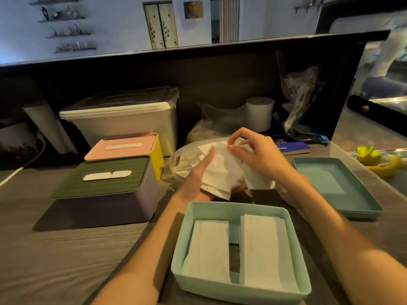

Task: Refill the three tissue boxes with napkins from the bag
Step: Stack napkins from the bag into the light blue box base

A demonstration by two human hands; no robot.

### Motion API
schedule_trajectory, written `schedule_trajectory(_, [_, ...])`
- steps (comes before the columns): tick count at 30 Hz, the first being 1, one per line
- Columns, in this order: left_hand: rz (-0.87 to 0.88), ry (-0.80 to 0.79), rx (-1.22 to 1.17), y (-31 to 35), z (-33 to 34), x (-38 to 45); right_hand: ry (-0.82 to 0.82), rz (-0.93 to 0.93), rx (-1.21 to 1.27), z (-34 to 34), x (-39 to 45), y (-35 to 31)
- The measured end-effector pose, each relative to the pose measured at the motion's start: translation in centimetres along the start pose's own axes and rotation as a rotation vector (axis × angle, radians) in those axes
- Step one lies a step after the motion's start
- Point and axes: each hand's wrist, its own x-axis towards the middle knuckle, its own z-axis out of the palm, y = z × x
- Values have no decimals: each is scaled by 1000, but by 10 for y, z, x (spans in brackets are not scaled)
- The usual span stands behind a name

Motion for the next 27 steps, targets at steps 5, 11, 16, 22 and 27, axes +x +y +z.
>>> schedule_trajectory(5, [20, 68, 168, -2, -7, 3, -67, 79, 49, -14, -3, -6])
schedule_trajectory(11, [71, 167, 51, -3, -14, 12, -481, -21, 365, -37, -15, -23])
schedule_trajectory(16, [-15, 202, -35, -7, -4, 11, -369, -9, 572, -22, -10, -21])
schedule_trajectory(22, [-16, -2, 18, -10, -9, 17, 24, 104, 380, 1, -2, -7])
schedule_trajectory(27, [10, 18, 326, -5, -15, 10, 138, 34, 188, 2, 2, -4])
